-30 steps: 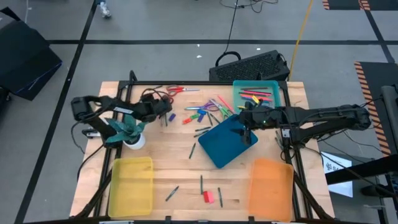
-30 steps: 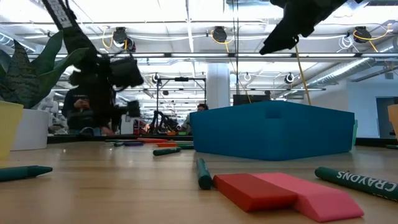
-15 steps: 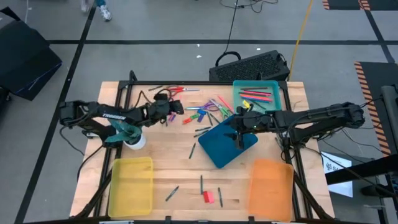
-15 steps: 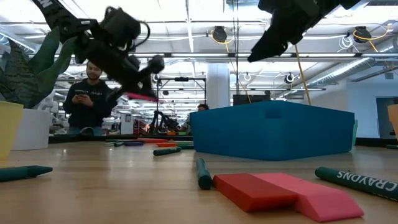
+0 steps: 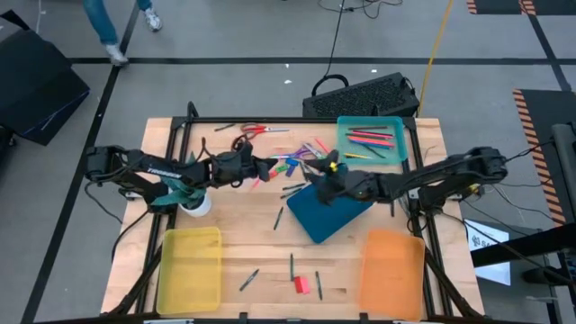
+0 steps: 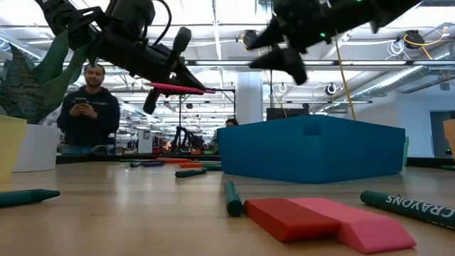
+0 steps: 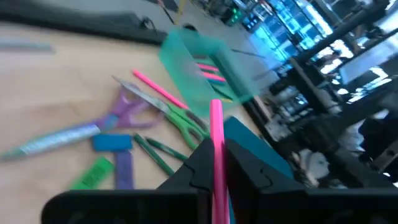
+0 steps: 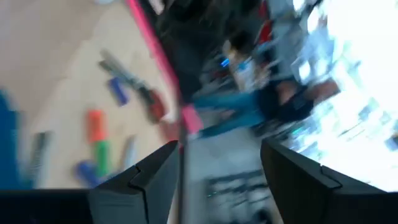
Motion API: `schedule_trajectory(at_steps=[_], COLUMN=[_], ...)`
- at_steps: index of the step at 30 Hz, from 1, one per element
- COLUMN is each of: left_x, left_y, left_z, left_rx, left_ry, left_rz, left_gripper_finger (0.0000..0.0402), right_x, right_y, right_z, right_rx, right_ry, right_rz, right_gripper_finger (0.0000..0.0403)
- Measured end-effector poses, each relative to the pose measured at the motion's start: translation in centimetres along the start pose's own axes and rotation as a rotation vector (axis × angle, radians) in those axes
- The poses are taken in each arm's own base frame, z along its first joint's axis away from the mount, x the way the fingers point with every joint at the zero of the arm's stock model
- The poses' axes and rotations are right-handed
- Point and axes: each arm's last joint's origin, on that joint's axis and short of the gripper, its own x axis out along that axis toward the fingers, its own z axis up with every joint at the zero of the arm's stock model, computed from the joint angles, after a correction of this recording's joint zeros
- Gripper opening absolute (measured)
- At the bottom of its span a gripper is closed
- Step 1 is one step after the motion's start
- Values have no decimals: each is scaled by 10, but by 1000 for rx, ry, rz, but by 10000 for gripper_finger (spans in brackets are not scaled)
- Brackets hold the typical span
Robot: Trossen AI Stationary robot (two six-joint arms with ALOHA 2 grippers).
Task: Sort crayons/erasers/pens/pencils in bins
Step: Put the pink pencil into the green bin
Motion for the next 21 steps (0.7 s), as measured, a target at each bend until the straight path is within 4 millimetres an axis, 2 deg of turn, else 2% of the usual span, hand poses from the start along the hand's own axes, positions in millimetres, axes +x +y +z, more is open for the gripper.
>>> schedule_trajectory(at_steps=[3, 10, 17, 21], left_x=[-1, -3, -4, -4], left_y=[-3, -11, -17, -17], left_z=[-3, -6, -5, -4], left_rx=[-60, -173, -219, -219], left_ry=[37, 84, 87, 81], left_rz=[-35, -122, -183, -184], left_gripper_finger=[30, 30, 30, 30], right_x=[12, 39, 64, 75], right_y=[6, 32, 40, 37], right_z=[6, -1, -12, -13], right_rx=[-146, -401, -496, -479], right_ry=[-38, -105, -41, -4], right_rz=[-51, -57, -149, -169], right_gripper_finger=[222, 222, 218, 194])
